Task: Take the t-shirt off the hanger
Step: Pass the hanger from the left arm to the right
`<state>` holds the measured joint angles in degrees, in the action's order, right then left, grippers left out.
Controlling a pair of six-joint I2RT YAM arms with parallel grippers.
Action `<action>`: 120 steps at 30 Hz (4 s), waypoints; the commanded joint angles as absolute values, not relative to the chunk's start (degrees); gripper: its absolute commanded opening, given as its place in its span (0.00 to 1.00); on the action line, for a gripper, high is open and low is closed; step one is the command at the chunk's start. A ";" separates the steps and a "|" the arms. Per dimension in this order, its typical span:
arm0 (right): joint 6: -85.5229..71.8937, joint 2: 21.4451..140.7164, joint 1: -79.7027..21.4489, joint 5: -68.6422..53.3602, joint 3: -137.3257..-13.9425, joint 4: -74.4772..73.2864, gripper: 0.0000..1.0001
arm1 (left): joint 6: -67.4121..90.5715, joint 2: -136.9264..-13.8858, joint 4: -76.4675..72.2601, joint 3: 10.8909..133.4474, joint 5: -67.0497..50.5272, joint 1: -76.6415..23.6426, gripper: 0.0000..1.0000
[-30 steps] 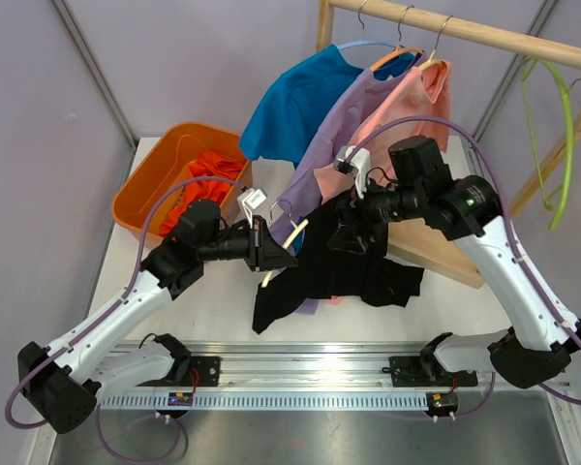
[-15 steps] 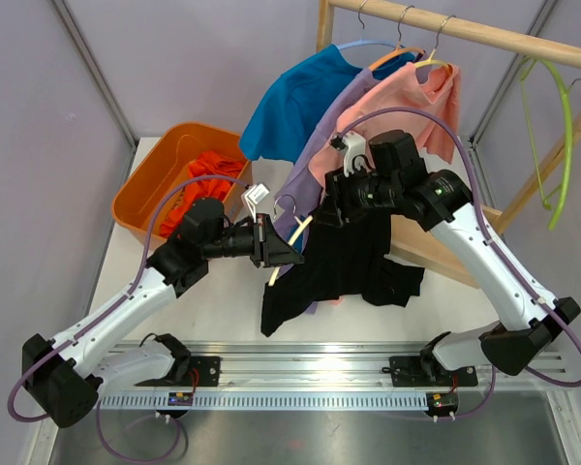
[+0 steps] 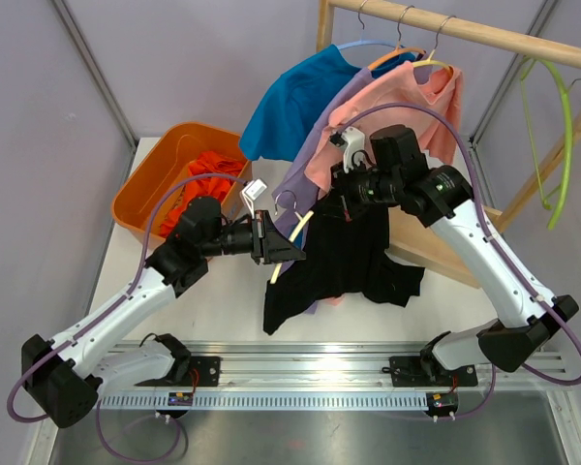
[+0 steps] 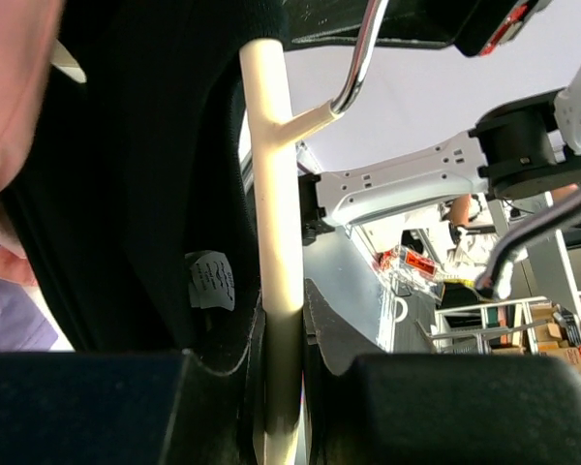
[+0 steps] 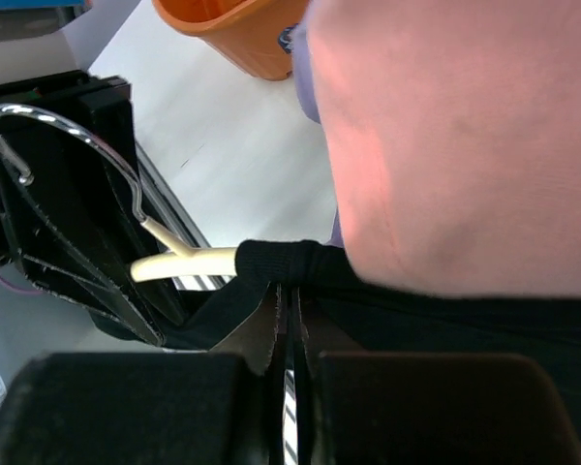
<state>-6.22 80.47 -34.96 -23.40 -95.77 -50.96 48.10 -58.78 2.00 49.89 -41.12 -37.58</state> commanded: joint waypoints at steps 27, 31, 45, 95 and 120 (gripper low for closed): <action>39.62 72.78 -34.98 -41.31 -103.19 -77.68 0.61 | 11.62 -65.83 29.17 66.79 -51.68 -37.62 0.00; 47.36 68.64 -34.89 -40.08 -102.66 -80.50 0.65 | 2.75 -66.53 35.67 68.37 -52.38 -37.62 0.00; 54.76 73.04 -34.98 -41.75 -100.10 -75.68 0.78 | -14.50 -72.24 53.34 79.89 -55.46 -39.28 0.00; 30.86 68.83 -32.61 -42.36 -86.06 -61.01 0.00 | 10.10 -49.59 28.84 70.32 -26.13 -37.27 0.88; 18.63 64.78 -28.48 -38.23 -77.34 -48.52 0.00 | 60.11 -54.14 29.01 53.70 1.94 -39.11 0.74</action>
